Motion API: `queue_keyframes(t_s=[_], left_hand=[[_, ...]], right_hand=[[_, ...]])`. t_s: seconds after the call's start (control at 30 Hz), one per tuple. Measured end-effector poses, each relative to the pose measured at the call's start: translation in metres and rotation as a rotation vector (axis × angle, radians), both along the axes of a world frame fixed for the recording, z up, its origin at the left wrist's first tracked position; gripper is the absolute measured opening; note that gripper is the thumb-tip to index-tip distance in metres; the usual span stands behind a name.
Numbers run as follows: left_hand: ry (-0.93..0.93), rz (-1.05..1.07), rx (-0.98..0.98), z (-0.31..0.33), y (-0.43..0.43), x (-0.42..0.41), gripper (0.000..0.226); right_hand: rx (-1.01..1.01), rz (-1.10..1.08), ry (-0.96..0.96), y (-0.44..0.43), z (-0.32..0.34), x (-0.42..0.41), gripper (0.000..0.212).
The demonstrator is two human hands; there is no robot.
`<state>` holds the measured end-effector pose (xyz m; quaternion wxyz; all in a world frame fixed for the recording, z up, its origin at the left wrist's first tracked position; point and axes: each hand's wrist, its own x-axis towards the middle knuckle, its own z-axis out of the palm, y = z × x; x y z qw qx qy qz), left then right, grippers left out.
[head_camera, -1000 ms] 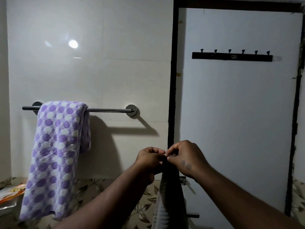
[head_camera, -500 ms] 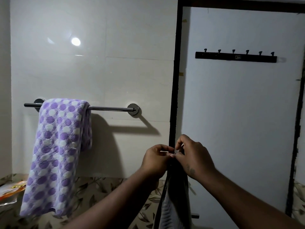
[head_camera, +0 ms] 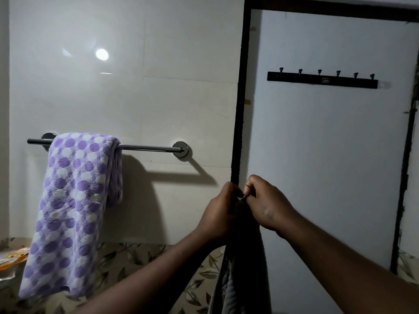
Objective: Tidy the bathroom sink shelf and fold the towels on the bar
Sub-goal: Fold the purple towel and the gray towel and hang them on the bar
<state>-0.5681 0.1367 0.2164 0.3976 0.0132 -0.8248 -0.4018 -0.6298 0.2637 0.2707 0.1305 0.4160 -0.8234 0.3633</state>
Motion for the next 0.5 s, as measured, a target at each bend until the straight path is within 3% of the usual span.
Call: queue_keyframes(t_s=[0.2,0.3,0.4,0.5], left_hand=[[0.215,0.059,-0.104,0.008,-0.006,0.001,0.017],[0.186,0.034,-0.149,0.01,-0.01,0.002,0.026],[0.183,0.063,-0.25,0.005,-0.013,0.004,0.022],[0.146,0.04,-0.157,-0.001,-0.016,0.007,0.021]], right_hand=[[-0.118,0.082,-0.09,-0.005,0.018,-0.004,0.019],[-0.196,0.117,-0.132,-0.008,0.025,-0.006,0.023],[-0.258,0.131,-0.138,-0.011,0.033,-0.006,0.026],[-0.323,0.168,-0.164,-0.011,0.042,-0.005,0.028]])
